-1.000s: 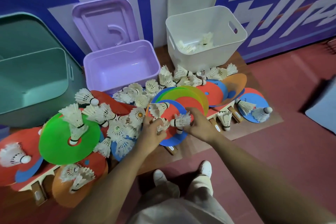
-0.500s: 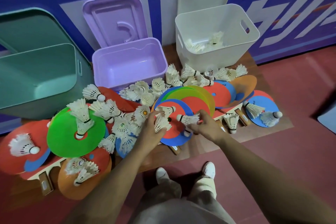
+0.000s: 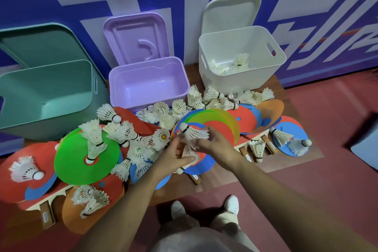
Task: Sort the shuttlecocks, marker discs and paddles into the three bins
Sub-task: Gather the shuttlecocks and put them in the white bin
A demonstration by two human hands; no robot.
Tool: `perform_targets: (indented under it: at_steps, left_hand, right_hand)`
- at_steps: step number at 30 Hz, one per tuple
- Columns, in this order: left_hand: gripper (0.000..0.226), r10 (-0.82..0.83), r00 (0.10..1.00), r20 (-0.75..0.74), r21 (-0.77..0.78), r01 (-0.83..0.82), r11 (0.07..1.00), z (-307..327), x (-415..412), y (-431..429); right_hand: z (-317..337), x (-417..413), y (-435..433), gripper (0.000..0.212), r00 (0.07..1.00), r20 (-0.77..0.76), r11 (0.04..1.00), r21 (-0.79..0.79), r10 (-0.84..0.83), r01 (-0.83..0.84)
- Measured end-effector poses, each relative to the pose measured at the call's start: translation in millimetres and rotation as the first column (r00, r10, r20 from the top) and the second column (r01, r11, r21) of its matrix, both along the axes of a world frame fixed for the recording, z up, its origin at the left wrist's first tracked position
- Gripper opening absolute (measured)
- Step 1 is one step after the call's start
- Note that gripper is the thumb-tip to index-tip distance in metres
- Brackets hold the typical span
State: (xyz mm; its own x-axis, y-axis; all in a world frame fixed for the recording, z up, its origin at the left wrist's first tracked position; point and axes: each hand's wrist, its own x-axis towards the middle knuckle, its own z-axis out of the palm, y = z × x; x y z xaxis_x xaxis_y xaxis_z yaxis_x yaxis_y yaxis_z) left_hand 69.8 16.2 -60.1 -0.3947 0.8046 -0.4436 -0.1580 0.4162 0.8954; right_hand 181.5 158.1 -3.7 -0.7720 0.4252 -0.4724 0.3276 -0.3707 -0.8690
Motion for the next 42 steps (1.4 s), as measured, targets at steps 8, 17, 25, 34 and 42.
perform_targets:
  at_steps: [8, 17, 25, 34, 42]
  left_hand:
    - [0.042, 0.174, 0.976, 0.130, 0.056, -0.182, 0.982, 3, -10, -9]
    - [0.038, 0.056, 0.998, -0.038, -0.007, -0.056, 0.998, 2, -43, -32]
    - [0.051, -0.061, 0.986, -0.153, -0.052, 0.054, 0.997, 14, -46, -18]
    - [0.073, -0.186, 0.967, -0.173, -0.091, 0.172, 0.981, 18, -40, -3]
    - [0.030, 0.034, 0.995, -0.098, -0.113, -0.045, 0.993, 18, -38, -3]
  right_hand:
    - [4, -15, 7, 0.030, 0.992, -0.106, 0.919, -0.394, -0.074, 0.027]
    - [5, -12, 30, 0.039, 0.976, 0.203, 0.896, 0.415, 0.076, -0.156]
    - [4, -21, 13, 0.063, 0.893, 0.335, 0.699, 0.559, 0.300, -0.445]
    - [1, -18, 9, 0.048, 0.900, 0.241, 0.774, 0.459, 0.364, -0.436]
    - [-19, -5, 35, 0.045, 0.898, 0.427, 0.715, 0.661, -0.107, -0.229]
